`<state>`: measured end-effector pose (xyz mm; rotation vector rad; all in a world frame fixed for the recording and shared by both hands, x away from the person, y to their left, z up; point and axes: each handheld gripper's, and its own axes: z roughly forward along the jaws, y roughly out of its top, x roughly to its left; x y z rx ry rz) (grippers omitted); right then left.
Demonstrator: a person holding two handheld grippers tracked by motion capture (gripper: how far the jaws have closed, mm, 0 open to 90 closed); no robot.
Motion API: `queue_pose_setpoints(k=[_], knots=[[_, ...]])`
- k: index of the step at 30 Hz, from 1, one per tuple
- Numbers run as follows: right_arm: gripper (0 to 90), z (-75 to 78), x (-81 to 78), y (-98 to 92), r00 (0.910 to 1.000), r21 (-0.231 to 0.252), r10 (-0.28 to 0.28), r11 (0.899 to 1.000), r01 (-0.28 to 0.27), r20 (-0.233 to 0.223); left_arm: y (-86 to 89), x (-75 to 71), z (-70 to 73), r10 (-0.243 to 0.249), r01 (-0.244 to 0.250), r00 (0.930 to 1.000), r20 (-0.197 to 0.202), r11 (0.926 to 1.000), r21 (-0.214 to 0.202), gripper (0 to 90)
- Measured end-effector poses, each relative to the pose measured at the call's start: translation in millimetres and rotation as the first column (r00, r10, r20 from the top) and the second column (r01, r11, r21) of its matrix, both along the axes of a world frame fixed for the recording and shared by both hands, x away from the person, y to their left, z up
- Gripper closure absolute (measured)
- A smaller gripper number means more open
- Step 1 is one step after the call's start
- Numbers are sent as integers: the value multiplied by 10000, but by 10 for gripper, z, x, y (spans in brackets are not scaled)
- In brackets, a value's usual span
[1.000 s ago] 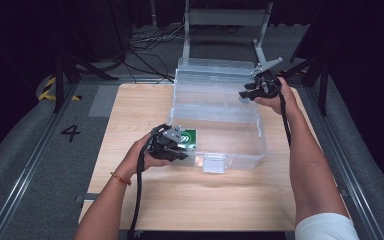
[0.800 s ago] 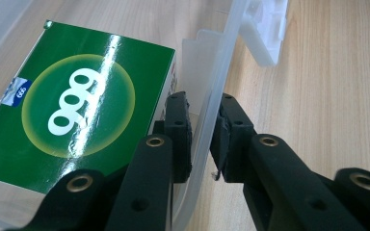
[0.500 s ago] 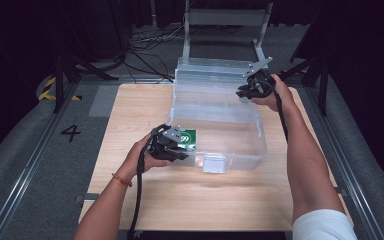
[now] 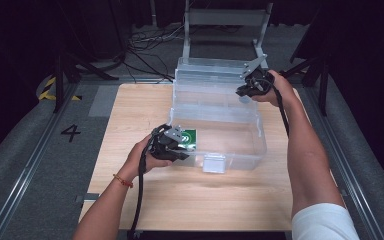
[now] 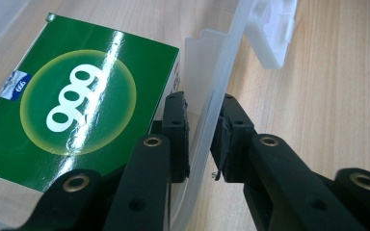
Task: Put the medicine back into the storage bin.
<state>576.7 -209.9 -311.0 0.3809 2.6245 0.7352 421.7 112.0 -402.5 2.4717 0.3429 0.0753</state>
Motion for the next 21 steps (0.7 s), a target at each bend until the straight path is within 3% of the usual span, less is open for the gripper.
queue_pose_setpoints(k=[5,11,21], knots=[[849,28,-22,-16,10000,179,58,9998,-57,-33,-13,-6,-8,70,-70,10000,-25,10000,26,770],[874,69,-73,-24,9991,-67,413,9991,-414,-94,-6,-8,-34,170,-174,9995,-267,9997,-169,759],[889,150,-166,-17,9965,27,834,9965,-834,7,-18,-23,-33,222,-223,9997,-142,9997,-44,750]])
